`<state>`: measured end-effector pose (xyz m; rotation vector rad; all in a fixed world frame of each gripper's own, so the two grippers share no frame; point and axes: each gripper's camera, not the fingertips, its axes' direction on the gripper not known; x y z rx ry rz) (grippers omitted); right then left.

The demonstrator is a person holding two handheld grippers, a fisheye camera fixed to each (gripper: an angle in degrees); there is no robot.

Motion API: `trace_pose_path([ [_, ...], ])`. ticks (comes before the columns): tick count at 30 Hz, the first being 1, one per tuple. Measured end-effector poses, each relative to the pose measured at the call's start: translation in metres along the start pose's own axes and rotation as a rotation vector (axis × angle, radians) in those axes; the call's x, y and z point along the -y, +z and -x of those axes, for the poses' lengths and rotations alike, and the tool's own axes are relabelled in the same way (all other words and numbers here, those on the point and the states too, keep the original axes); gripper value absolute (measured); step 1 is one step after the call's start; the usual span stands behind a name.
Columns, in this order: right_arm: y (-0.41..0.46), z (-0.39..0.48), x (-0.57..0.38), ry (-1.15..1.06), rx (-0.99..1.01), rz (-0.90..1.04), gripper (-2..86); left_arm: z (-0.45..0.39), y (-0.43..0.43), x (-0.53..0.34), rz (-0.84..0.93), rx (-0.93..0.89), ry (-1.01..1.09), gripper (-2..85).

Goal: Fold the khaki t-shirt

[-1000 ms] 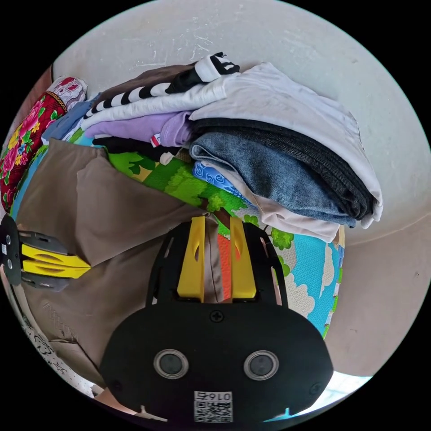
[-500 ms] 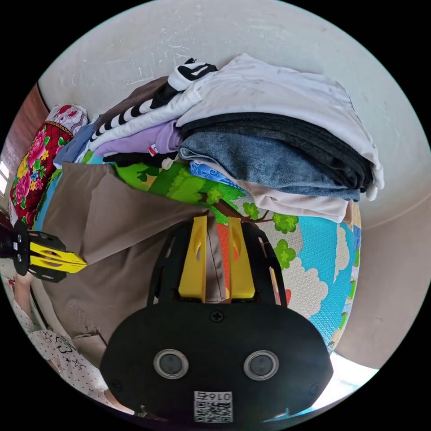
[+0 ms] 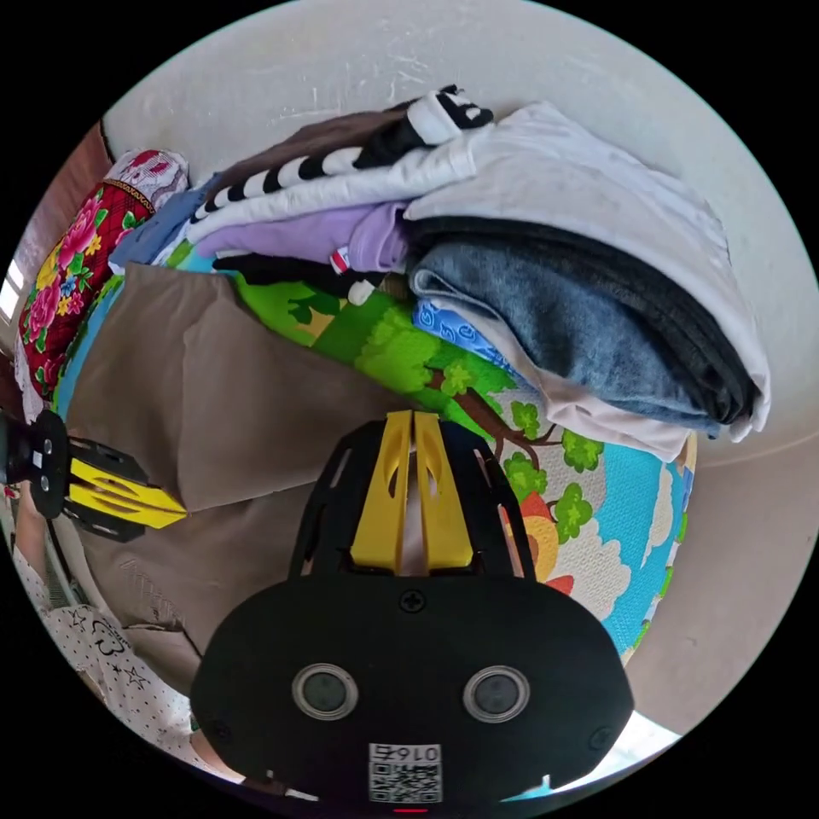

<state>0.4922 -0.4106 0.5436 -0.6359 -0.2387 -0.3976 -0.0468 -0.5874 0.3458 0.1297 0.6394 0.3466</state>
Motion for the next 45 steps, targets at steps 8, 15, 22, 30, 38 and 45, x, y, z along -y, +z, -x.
trace_pose_path([
  [8, -0.037, -0.002, -0.004, -0.015, 0.016, -0.151, 0.0, 0.097, 0.007, 0.014, 0.080, 0.236, -0.184, 0.7],
  [15, -0.027, -0.004, 0.007, 0.005, -0.005, -0.119, 0.0, 0.152, 0.022, 0.011, 0.035, 0.041, -0.308, 8.7],
  [22, -0.018, -0.001, 0.018, -0.018, 0.009, -0.088, 0.0, 0.176, 0.025, 0.006, 0.016, 0.022, -0.295, 0.2],
  [30, 0.004, 0.006, 0.032, -0.026, -0.026, -0.005, -0.1, 0.206, 0.031, 0.002, 0.060, 0.028, -0.284, -0.7],
  [38, -0.006, 0.003, 0.026, -0.019, 0.016, -0.041, -0.1, 0.235, 0.028, -0.028, 0.053, -0.031, -0.342, 2.2],
  [45, -0.018, 0.019, 0.029, 0.007, -0.041, -0.119, -0.1, 0.226, 0.002, -0.049, -0.015, 0.016, -0.314, -0.6],
])
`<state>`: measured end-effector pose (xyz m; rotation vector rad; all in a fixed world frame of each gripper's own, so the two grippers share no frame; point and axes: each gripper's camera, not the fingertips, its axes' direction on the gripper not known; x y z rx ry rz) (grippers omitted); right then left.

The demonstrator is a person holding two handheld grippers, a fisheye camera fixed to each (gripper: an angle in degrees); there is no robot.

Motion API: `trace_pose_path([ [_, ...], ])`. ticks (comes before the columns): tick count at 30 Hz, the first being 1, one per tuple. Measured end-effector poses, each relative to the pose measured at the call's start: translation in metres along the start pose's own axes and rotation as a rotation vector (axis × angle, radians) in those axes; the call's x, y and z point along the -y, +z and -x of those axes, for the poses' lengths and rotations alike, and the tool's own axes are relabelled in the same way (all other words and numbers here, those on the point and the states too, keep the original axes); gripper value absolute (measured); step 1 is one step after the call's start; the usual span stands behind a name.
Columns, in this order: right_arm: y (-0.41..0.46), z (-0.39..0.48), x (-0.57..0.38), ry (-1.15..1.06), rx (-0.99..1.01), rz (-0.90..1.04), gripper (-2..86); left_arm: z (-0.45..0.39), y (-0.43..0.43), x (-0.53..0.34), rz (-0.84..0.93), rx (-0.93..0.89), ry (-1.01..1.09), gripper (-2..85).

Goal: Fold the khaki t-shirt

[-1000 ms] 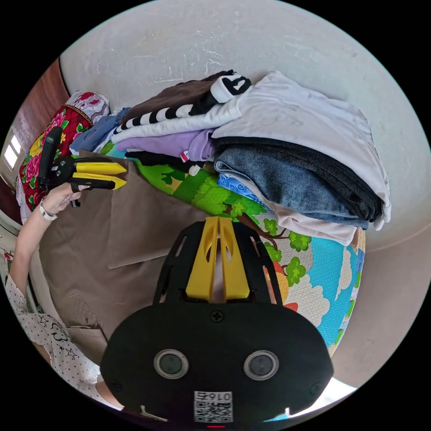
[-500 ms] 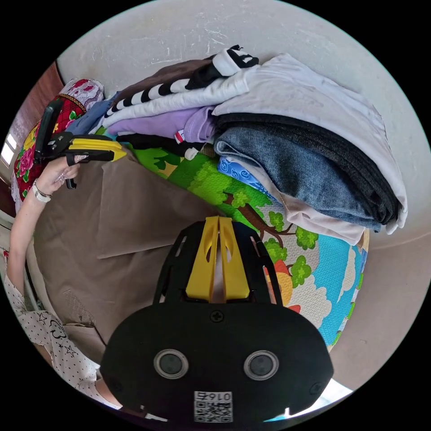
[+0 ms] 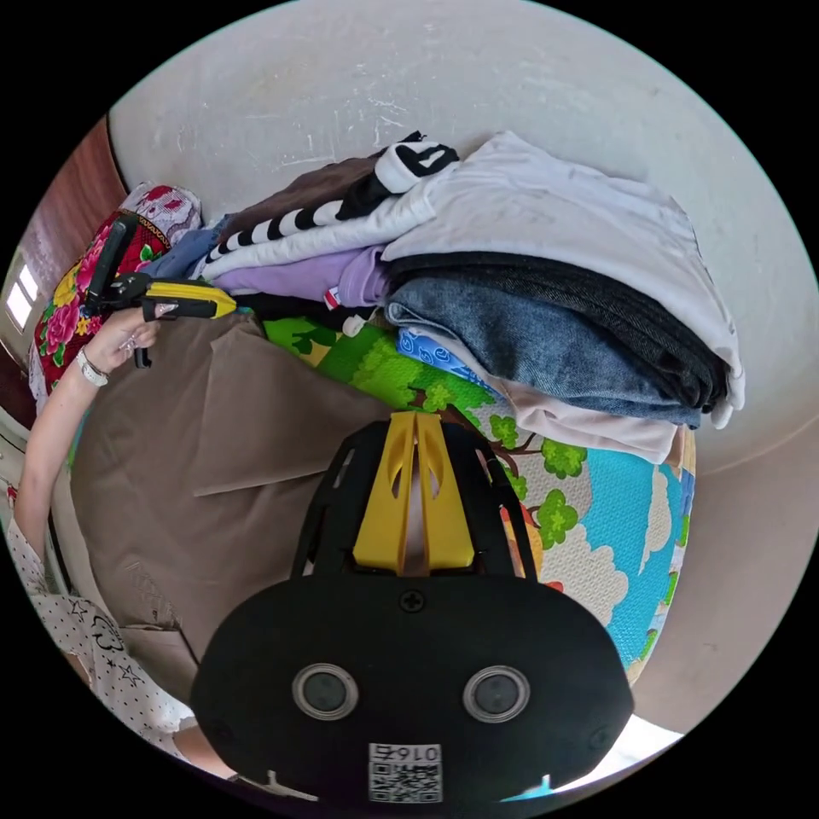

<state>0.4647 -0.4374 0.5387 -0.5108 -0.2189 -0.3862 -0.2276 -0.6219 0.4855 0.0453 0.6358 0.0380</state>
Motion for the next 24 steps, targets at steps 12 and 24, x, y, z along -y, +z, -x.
trace_pose_path([
  [12, 0.005, 0.016, -0.013, 0.011, -0.074, 0.074, -0.1, -0.014, 0.035, -0.044, 0.044, 0.053, 0.052, -1.0],
  [24, -0.035, 0.059, -0.042, -0.016, -0.189, 0.030, -0.1, -0.011, 0.002, -0.127, 0.004, 0.027, 0.076, -1.0],
])
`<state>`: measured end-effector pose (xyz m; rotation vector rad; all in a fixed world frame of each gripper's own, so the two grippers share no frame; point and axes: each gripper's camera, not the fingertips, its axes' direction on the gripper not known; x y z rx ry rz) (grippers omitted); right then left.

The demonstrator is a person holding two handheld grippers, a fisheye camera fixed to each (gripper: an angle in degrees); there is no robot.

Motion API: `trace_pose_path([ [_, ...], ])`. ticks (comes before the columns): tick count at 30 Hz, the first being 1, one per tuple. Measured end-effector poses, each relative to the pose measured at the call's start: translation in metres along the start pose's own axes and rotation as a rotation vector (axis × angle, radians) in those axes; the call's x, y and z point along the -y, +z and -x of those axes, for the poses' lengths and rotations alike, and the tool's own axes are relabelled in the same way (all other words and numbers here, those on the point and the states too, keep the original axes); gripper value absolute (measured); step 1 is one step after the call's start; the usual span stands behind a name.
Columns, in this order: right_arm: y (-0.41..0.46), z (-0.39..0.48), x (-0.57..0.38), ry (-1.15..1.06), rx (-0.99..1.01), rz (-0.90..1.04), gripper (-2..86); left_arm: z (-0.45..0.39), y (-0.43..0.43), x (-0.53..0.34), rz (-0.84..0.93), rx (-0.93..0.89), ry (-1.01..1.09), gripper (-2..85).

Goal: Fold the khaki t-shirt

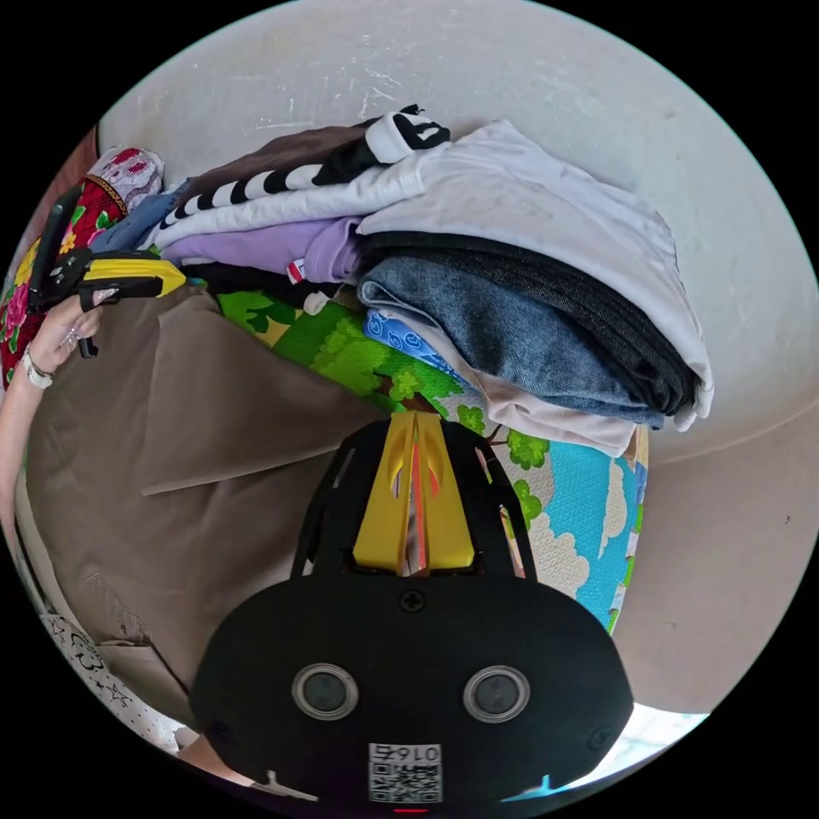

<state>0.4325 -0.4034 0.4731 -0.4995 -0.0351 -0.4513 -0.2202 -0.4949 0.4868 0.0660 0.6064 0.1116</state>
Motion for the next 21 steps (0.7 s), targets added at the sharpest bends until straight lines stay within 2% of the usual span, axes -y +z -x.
trace_pose_path([
  [4, -0.016, 0.017, -0.017, -0.075, 0.121, -0.021, -0.1, -0.004, 0.014, -0.025, 0.067, 0.005, -0.019, -1.0],
  [8, -0.015, 0.027, -0.042, -0.116, 0.148, 0.081, -0.1, -0.002, 0.007, -0.057, 0.033, -0.013, -0.045, -1.0],
  [12, -0.036, 0.021, -0.070, -0.079, 0.188, 0.053, -0.1, 0.011, -0.026, -0.122, 0.006, -0.031, -0.146, -0.9],
  [15, -0.072, 0.019, -0.094, -0.009, 0.201, -0.055, -0.1, 0.011, -0.075, -0.202, -0.020, -0.030, -0.191, -0.9],
  [18, -0.145, 0.029, -0.128, 0.031, 0.214, -0.312, -0.2, -0.001, -0.134, -0.301, -0.024, 0.035, -0.266, -0.9],
  [20, -0.216, 0.041, -0.171, 0.078, 0.264, -0.586, -0.2, -0.015, -0.170, -0.365, -0.013, 0.105, -0.322, -0.9],
  [21, -0.233, 0.045, -0.184, 0.084, 0.280, -0.657, -0.2, -0.026, -0.193, -0.408, -0.011, 0.150, -0.378, -0.8],
])
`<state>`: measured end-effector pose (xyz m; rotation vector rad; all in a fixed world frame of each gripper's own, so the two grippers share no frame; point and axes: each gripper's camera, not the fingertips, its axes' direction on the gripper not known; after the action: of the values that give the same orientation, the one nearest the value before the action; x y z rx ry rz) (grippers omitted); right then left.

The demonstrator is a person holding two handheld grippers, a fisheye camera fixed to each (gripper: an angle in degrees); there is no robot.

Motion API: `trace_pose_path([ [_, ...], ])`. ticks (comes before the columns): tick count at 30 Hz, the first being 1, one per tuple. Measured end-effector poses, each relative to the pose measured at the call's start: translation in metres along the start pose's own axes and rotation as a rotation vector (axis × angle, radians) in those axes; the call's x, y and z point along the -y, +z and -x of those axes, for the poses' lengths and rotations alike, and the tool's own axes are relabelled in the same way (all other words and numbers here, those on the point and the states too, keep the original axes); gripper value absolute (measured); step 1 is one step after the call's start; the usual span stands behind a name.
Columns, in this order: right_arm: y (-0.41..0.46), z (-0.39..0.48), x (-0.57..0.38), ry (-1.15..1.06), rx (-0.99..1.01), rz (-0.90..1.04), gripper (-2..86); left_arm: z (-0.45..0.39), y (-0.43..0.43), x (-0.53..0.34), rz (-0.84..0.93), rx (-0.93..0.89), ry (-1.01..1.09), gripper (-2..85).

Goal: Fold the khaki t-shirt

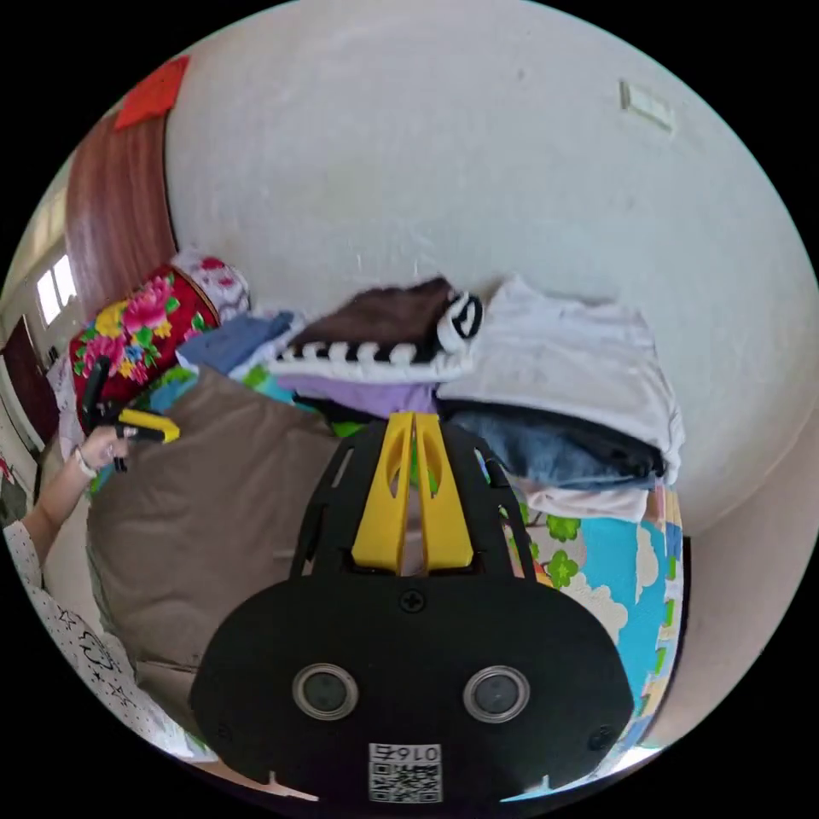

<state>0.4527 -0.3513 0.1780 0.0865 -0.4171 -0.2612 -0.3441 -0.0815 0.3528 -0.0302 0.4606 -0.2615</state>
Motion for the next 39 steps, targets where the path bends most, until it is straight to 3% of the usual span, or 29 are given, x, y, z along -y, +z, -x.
trace_pose_path([
  [4, -0.121, 0.070, -0.020, -0.118, 0.119, -0.400, -0.4, 0.016, -0.057, -0.124, -0.033, 0.039, -0.173, -0.3],
  [8, -0.194, 0.128, -0.050, -0.238, 0.003, -0.783, -0.4, 0.012, -0.099, -0.228, -0.084, 0.180, -0.300, 0.6],
  [12, -0.223, 0.152, -0.066, -0.281, -0.017, -0.990, -0.4, -0.001, -0.106, -0.286, -0.104, 0.221, -0.327, 3.2],
  [14, -0.228, 0.162, -0.055, -0.275, 0.082, -0.920, -0.4, -0.001, -0.104, -0.306, -0.115, 0.200, -0.341, 4.2],
  [19, -0.220, 0.198, -0.035, -0.249, 0.113, -0.697, -0.3, 0.006, -0.090, -0.352, -0.093, 0.029, -0.360, 6.2],
  [27, -0.230, 0.274, -0.070, -0.362, 0.203, -0.456, -0.4, 0.007, -0.072, -0.410, -0.043, -0.139, -0.314, 8.2],
  [34, -0.298, 0.268, -0.184, -0.284, -0.078, -0.101, 0.1, -0.058, -0.087, -0.420, -0.044, 0.043, -0.124, 8.0],
  [37, -0.329, 0.250, -0.264, -0.136, -0.293, 0.005, 1.2, -0.105, -0.078, -0.402, -0.068, -0.060, 0.058, 8.0],
  [39, -0.338, 0.238, -0.312, -0.030, -0.356, 0.098, 2.7, -0.150, -0.061, -0.381, -0.125, -0.245, 0.218, 8.0],
])
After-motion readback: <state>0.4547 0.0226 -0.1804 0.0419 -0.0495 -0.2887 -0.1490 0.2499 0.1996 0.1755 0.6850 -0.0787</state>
